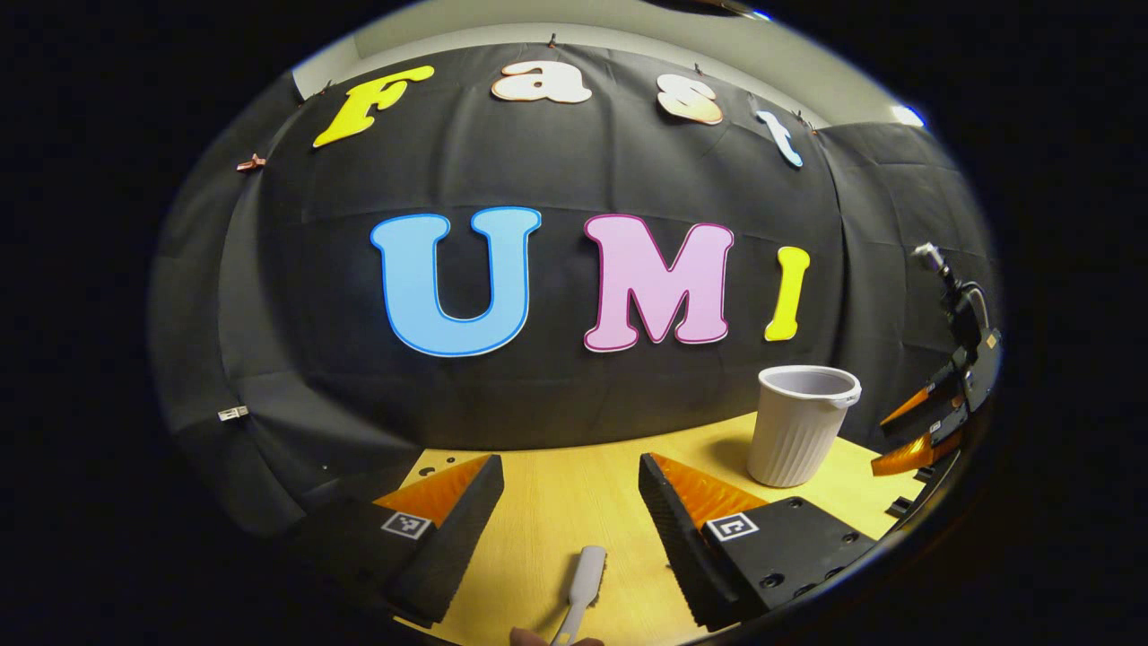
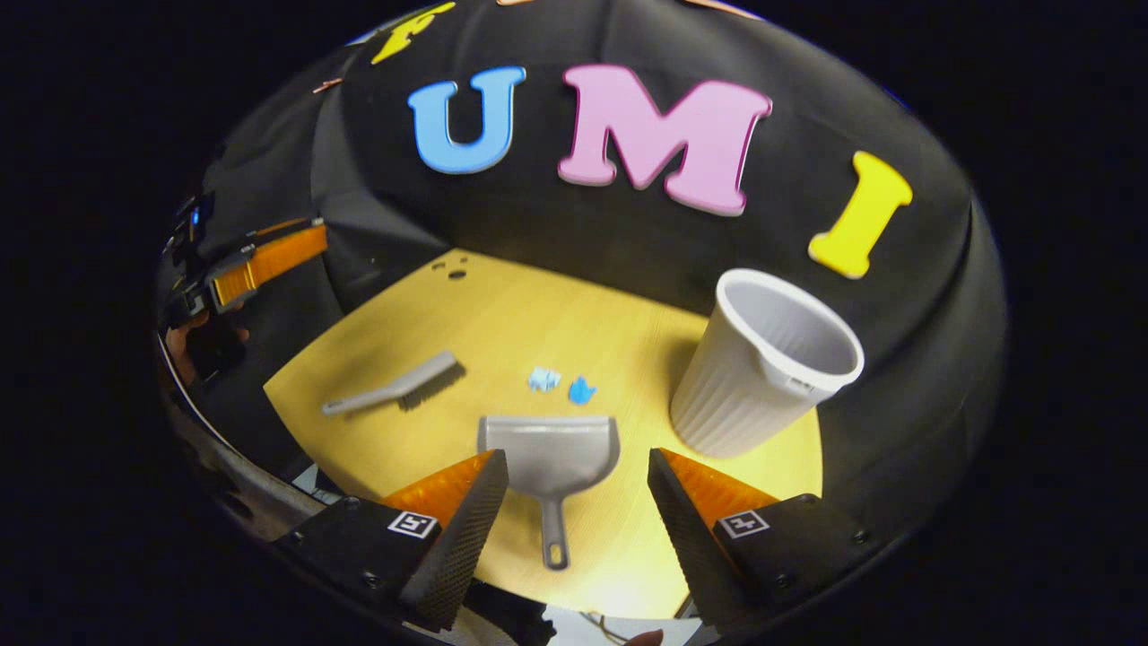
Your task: Pick up the small broom and dustpan from the desktop, sweep the trash into the dustpan with the broom, and then empty the trash into the garbage bin.
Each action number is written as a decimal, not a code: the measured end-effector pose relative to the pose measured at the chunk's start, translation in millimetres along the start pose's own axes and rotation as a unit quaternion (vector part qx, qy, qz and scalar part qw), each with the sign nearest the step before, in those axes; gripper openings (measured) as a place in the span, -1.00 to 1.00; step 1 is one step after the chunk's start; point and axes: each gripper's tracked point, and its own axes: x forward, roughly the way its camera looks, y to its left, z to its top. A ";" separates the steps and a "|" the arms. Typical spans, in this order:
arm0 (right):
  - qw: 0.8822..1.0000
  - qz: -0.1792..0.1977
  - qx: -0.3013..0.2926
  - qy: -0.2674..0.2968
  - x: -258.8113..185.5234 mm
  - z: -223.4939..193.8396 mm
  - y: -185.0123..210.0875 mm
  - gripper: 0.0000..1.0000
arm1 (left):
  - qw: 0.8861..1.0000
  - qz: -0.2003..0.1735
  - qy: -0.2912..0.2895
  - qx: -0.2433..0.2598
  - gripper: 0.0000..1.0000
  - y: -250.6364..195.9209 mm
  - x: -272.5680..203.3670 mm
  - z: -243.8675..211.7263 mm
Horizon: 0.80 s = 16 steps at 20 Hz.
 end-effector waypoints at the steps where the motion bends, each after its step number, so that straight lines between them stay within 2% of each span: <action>1: 1.000 0.006 0.007 0.030 9.2 -12.8 1.2 0.94 | 1.000 0.002 0.003 0.000 0.90 1.6 -1.6 -5.9; 4: 0.993 0.016 0.013 0.119 40.6 -57.4 4.6 0.95 | 1.000 0.011 0.014 0.002 0.90 6.9 -5.2 -17.5; 9: 0.969 0.027 -0.020 0.243 79.3 -112.7 13.6 0.95 | 0.999 0.022 0.029 -0.002 0.89 20.3 -6.8 -34.7; 16: 0.947 0.023 -0.043 0.318 131.8 -146.7 21.4 0.95 | 0.999 0.030 0.042 -0.008 0.89 30.3 0.9 -47.8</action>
